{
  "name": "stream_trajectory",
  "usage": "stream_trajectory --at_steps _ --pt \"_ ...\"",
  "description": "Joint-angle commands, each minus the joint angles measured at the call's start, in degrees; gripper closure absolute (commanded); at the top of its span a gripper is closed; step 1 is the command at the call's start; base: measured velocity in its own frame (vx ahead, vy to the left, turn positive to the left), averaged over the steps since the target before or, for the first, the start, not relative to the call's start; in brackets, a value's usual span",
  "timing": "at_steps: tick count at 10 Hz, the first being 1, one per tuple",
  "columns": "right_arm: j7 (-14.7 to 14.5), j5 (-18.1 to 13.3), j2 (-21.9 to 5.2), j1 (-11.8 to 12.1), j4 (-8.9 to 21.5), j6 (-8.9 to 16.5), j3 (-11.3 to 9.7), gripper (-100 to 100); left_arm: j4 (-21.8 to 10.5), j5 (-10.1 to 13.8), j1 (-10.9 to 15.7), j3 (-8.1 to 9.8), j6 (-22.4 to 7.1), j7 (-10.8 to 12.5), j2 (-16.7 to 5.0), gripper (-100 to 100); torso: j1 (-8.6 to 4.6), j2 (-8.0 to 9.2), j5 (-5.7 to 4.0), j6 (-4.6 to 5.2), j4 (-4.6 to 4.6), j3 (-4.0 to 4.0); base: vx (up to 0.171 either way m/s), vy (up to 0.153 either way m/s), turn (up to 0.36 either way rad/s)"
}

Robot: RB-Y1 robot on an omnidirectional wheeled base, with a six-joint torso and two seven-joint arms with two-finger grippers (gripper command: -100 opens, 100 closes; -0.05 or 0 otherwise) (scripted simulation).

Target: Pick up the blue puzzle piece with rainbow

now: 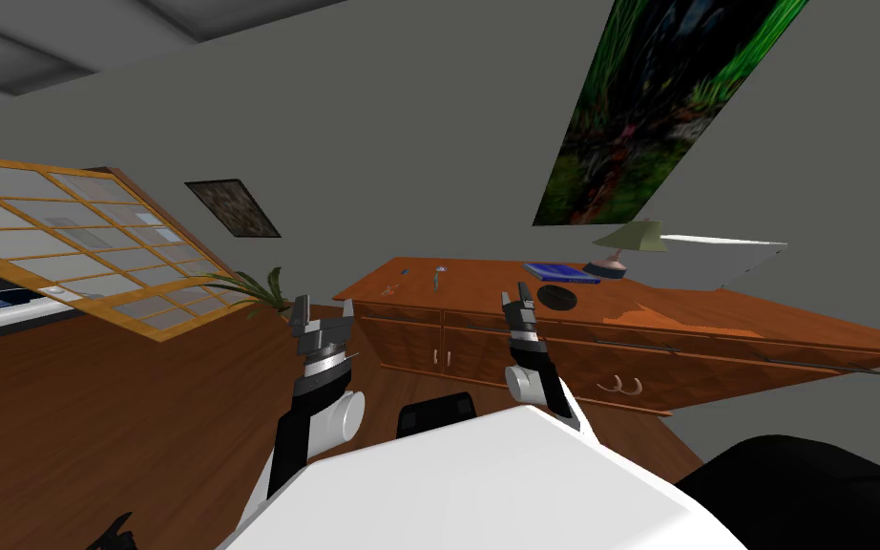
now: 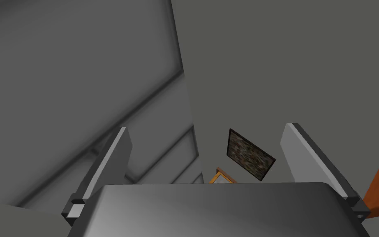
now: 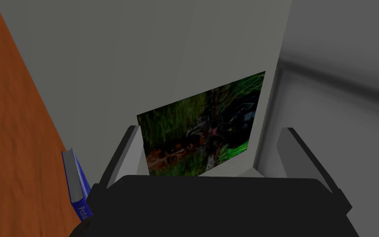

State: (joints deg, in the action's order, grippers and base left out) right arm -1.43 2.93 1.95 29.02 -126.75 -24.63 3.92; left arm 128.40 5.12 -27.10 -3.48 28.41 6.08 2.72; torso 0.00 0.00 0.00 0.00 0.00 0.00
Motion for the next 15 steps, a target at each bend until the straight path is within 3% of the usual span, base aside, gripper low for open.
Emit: stream_trajectory --at_steps 1,5,6,8,9,11,12,13,14,15 --pt "-0.59 -0.35 -1.87 0.29 0.35 -0.76 1.05 -100 0.00 0.00 0.00 0.00 0.00 0.00 0.00 0 0.00 0.00 0.00 0.00 0.00 0.00 0.005 0.019 0.007" --pt "-4.10 -2.64 -8.72 2.08 2.43 -5.16 6.87 -100 0.00 0.00 0.00 -0.01 0.00 0.00 0.01 0 0.28 -0.03 0.06 0.00 -0.01 -0.01 0.012 0.074 0.016" --pt "-4.10 -2.64 -9.43 2.08 2.43 -5.16 6.87 -100 0.00 0.00 0.00 -0.01 0.00 0.00 0.01 0 0.33 -0.02 0.07 0.00 -0.01 -0.01 0.008 0.063 0.003" --pt "-6.86 -4.58 -13.18 3.52 4.15 -8.50 10.66 -100 0.00 0.00 0.00 -0.01 0.00 0.00 0.00 0 0.19 -0.02 0.05 0.00 0.00 -0.01 0.017 0.065 0.035" --pt "-6.86 -4.58 -14.25 3.52 4.15 -8.50 11.10 -100 0.00 0.00 0.00 -0.01 0.00 0.00 0.01 0 0.25 -0.07 0.05 -0.01 -0.01 -0.04 0.022 0.074 0.014" --pt "-10.18 -7.07 -18.19 5.27 6.30 -12.09 15.25 -100 0.00 0.00 0.00 -0.01 0.00 0.00 0.01 0 0.26 -0.04 0.06 0.00 -0.01 -0.02 0.020 0.087 0.052" --pt "-10.18 -7.07 -19.65 5.27 6.30 -12.38 15.86 -100 0.00 0.00 0.00 -0.01 0.00 0.00 0.01 0 0.32 -0.07 0.07 -0.01 -0.01 -0.04 0.019 0.081 0.017" --pt "-12.01 -8.51 -21.61 6.25 7.54 -14.47 18.20 -100 0.00 0.00 0.00 -0.01 0.00 0.00 0.01 0 0.29 -0.06 0.07 0.00 -0.01 -0.04 0.007 0.099 0.050" --pt "-12.01 -8.51 -22.55 6.25 7.54 -14.47 18.36 -100 0.00 0.00 0.00 -0.01 0.00 0.00 0.01 0 0.34 -0.03 0.08 -0.01 -0.01 -0.02 0.008 0.075 0.017" --pt "-13.94 -10.07 -24.68 7.28 8.89 -16.64 20.80 -100 0.00 0.00 0.00 0.00 0.00 0.00 0.01 0 0.28 -0.02 0.07 0.00 0.00 -0.01 0.025 0.076 0.061"
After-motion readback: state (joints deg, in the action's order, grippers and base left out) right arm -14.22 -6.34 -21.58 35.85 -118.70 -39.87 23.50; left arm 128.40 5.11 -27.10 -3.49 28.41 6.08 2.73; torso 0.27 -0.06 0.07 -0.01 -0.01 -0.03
